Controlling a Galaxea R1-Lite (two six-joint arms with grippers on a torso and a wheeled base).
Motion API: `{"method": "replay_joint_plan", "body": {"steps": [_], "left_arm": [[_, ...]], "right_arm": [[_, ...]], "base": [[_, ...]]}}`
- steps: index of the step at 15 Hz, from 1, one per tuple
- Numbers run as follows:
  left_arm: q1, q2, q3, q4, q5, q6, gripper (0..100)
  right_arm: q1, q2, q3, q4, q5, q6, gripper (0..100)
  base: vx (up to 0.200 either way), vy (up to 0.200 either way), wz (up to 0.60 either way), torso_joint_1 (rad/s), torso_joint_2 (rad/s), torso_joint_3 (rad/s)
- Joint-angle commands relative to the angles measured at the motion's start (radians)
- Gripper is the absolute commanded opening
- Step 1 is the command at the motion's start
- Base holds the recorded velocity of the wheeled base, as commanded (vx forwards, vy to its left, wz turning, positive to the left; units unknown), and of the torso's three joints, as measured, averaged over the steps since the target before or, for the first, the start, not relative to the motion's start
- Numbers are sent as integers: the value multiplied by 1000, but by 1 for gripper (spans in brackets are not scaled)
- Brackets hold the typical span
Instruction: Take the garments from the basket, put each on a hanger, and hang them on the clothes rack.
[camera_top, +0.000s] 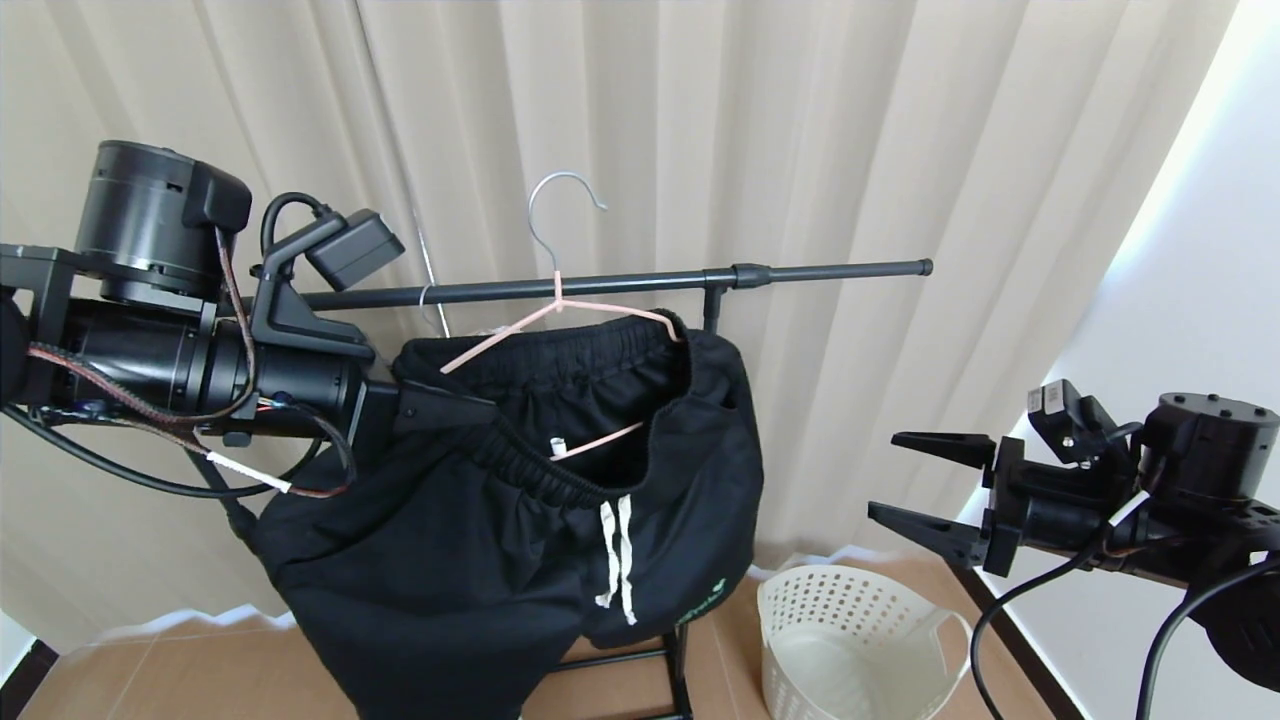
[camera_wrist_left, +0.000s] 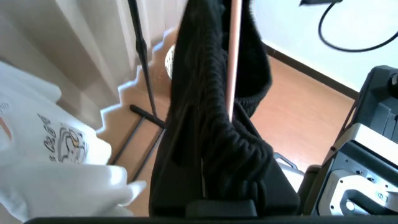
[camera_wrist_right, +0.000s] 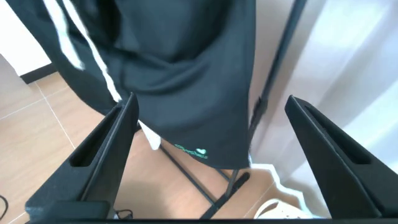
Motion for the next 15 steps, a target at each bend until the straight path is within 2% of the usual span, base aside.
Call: {"method": "replay_joint_plan", "body": {"steps": [1, 4, 5, 9, 11, 12, 15], "left_arm": [[13, 0, 59, 0, 3, 6, 0], [13, 0, 92, 0, 28, 6, 0], [10, 6, 110, -1, 59, 6, 0], [-9, 65, 179, -158, 112, -12, 0], [-24, 88, 185, -205, 144, -49, 0], [-41, 120, 181, -260, 181, -98, 0], [-72, 189, 179, -406, 273, -182, 0]], "right_arm": [[33, -45, 5, 0, -45, 0, 100], [46, -44, 5, 0, -65, 0, 100], [46, -44, 5, 0, -65, 0, 100], [46, -38, 5, -2, -66, 0, 100], [46, -36, 5, -2, -66, -2, 100], [48, -36, 5, 0, -66, -2, 100], [48, -35, 5, 0, -66, -2, 100]], "base": [[0, 0, 0, 0, 0, 0], [0, 0, 0, 0, 0, 0], [0, 0, 0, 0, 0, 0], [0, 0, 0, 0, 0, 0], [0, 0, 0, 0, 0, 0], [0, 0, 0, 0, 0, 0], [0, 0, 0, 0, 0, 0]]}}
